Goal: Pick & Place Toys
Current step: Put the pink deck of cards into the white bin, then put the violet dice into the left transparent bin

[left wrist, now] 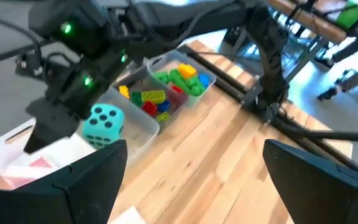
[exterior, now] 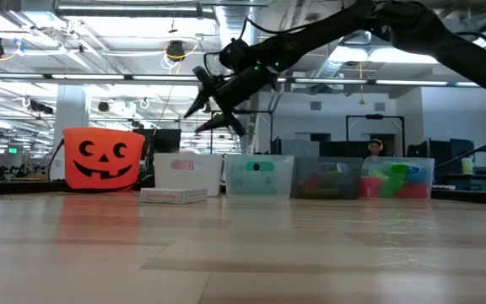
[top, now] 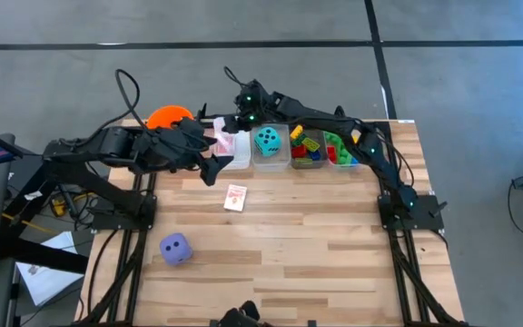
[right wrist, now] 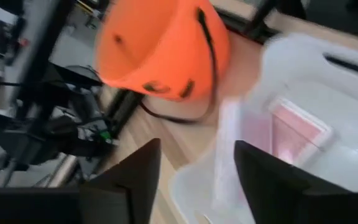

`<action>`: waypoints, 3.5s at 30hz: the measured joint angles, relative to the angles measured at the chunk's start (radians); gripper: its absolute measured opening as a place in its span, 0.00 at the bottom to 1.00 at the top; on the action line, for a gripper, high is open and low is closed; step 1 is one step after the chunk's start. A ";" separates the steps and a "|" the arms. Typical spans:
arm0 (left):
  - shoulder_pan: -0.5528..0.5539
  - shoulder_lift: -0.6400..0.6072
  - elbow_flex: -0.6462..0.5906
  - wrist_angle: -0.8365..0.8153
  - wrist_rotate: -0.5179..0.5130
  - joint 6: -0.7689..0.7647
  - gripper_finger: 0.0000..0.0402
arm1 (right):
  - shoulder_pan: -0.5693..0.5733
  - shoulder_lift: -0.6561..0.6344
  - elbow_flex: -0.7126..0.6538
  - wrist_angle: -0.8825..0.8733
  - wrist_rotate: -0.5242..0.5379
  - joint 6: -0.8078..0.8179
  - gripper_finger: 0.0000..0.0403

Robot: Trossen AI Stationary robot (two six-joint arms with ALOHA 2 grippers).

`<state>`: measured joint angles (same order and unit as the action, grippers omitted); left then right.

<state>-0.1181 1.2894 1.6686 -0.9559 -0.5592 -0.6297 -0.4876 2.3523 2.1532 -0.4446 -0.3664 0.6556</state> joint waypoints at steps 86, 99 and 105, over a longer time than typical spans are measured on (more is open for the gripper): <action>-0.781 -0.223 -0.939 0.035 0.665 -0.762 0.00 | 0.474 -0.643 -0.410 -0.003 0.282 -0.487 0.31; -0.744 -0.223 -1.219 0.297 0.661 -0.899 0.00 | 0.488 -0.643 -0.410 -0.033 0.264 -0.500 0.31; -0.691 -0.223 -1.231 0.315 0.566 -0.894 0.00 | 0.496 -0.643 -0.410 -0.068 0.259 -0.509 0.30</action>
<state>-0.8095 1.0663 0.4372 -0.6407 0.0070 -1.5234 0.0082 1.7092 1.7435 -0.5129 -0.1074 0.1467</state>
